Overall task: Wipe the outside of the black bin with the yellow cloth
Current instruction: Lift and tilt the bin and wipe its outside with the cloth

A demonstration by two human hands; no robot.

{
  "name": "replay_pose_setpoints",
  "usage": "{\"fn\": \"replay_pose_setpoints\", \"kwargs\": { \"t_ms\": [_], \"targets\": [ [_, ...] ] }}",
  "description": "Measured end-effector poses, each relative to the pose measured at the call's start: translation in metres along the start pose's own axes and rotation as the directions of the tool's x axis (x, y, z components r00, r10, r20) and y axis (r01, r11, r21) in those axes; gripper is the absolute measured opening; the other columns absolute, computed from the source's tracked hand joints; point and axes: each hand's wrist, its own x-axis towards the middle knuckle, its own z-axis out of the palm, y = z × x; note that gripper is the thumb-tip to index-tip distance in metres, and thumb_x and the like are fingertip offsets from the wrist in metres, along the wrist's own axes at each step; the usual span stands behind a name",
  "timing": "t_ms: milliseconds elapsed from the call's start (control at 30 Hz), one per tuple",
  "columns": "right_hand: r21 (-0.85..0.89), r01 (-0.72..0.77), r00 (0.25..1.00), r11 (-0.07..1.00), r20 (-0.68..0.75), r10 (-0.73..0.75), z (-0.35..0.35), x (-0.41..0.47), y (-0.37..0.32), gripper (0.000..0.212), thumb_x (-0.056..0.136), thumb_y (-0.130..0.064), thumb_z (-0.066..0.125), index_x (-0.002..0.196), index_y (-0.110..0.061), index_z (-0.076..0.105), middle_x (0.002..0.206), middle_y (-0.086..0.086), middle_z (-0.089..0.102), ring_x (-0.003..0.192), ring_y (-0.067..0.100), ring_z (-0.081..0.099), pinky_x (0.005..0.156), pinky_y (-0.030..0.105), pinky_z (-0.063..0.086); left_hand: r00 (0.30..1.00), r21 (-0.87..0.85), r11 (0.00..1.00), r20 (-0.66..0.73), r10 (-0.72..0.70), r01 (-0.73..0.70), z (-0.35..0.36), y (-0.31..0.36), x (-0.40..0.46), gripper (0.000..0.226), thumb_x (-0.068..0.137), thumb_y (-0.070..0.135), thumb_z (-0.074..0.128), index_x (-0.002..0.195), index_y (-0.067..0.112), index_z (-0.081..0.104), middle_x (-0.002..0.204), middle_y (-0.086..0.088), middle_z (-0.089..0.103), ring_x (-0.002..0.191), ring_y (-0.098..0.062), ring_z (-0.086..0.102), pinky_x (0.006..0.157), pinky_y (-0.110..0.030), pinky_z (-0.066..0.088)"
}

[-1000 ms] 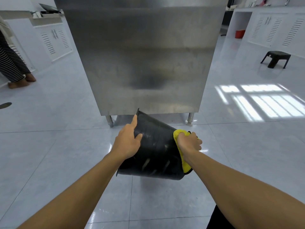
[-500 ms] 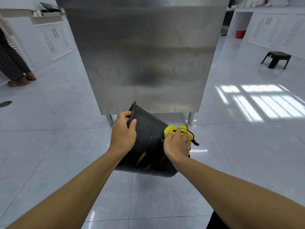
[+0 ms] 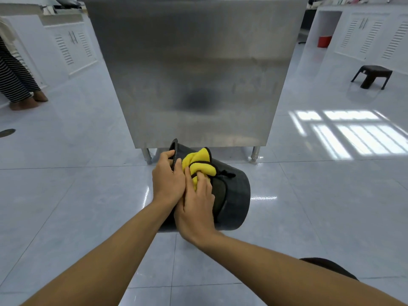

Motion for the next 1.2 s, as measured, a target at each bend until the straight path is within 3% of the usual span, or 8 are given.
{"fn": "replay_pose_setpoints", "kwargs": {
  "t_ms": [100,233,367,467,667,833,1000,1200],
  "targets": [
    [-0.110,-0.006,1.000,0.994,0.017,0.008,-0.005,0.009,0.012,0.059,0.106,-0.045,0.029,0.161,-0.030,0.018,0.158,0.004,0.025,0.148,0.024,0.021,0.109,0.044,0.030,0.999,-0.031,0.999,-0.032,-0.032,0.031,0.000,0.004,0.002,0.032,0.102,0.019,0.054,0.133,0.012,0.058,0.104,0.007,0.059,0.096,-0.010,0.055,0.084,-0.023,0.040],
    [-0.129,-0.231,0.973,0.964,-0.007,0.232,-0.014,0.029,0.037,0.059,0.105,-0.051,0.024,0.161,-0.036,0.014,0.163,0.000,0.021,0.152,0.023,0.014,0.113,0.052,0.021,0.997,-0.049,0.998,-0.066,-0.036,0.032,-0.002,0.007,0.006,0.030,0.102,0.019,0.055,0.130,0.013,0.059,0.093,0.006,0.061,0.090,-0.018,0.061,0.079,-0.027,0.043],
    [-0.046,-0.555,0.832,0.831,-0.006,0.555,-0.030,0.051,0.063,0.058,0.104,-0.052,0.024,0.160,-0.037,0.017,0.164,0.002,0.024,0.148,0.032,0.021,0.112,0.060,0.021,0.999,-0.049,0.999,-0.049,-0.023,0.020,-0.004,0.009,0.006,0.031,0.102,0.019,0.055,0.133,0.015,0.057,0.087,0.016,0.057,0.081,-0.006,0.059,0.077,-0.031,0.052],
    [0.102,-0.701,0.713,0.706,0.075,0.697,-0.038,0.062,0.086,0.061,0.105,-0.049,0.025,0.162,-0.031,0.013,0.167,0.007,0.016,0.147,0.042,0.024,0.115,0.059,0.023,0.999,-0.076,0.997,-0.033,-0.027,0.024,-0.005,0.012,0.004,0.029,0.101,0.021,0.058,0.130,0.017,0.055,0.099,0.008,0.064,0.088,-0.013,0.064,0.080,-0.035,0.059],
    [0.264,-0.768,0.627,0.583,0.127,0.768,-0.037,0.066,0.097,0.062,0.103,-0.042,0.030,0.162,-0.024,0.020,0.164,0.012,0.022,0.142,0.044,0.037,0.116,0.056,0.031,0.999,-0.031,1.000,-0.043,0.000,-0.001,-0.005,0.015,0.005,0.025,0.098,0.025,0.064,0.121,0.013,0.063,0.104,0.010,0.061,0.093,-0.010,0.061,0.071,-0.012,0.045],
    [0.296,-0.789,0.592,0.538,0.131,0.795,-0.036,0.068,0.096,0.061,0.102,-0.037,0.030,0.161,-0.022,0.023,0.164,0.011,0.025,0.143,0.041,0.036,0.116,0.057,0.033,0.997,0.090,0.994,0.052,0.060,-0.065,-0.007,0.014,0.004,0.045,0.097,0.023,0.059,0.142,0.018,0.057,0.130,0.002,0.065,0.114,-0.022,0.062,0.093,-0.035,0.056],
    [0.309,-0.790,0.581,0.529,0.104,0.807,-0.036,0.070,0.096,0.062,0.101,-0.038,0.033,0.160,-0.022,0.024,0.162,0.011,0.027,0.142,0.042,0.038,0.114,0.059,0.035,0.983,0.335,0.936,0.174,0.053,-0.110,-0.008,0.013,0.006,0.060,0.101,0.024,0.054,0.157,0.025,0.032,0.135,-0.010,0.051,0.092,-0.017,0.056,0.079,-0.028,0.050],
    [0.293,-0.775,0.597,0.559,0.052,0.800,-0.038,0.073,0.096,0.062,0.102,-0.038,0.035,0.160,-0.021,0.024,0.162,0.011,0.027,0.142,0.042,0.037,0.115,0.059,0.034,0.977,0.206,0.977,0.211,0.005,-0.049,-0.007,0.013,0.004,0.070,0.096,0.007,0.061,0.156,0.016,0.027,0.142,-0.009,0.052,0.121,-0.030,0.058,0.096,-0.038,0.053]
  ]
}}
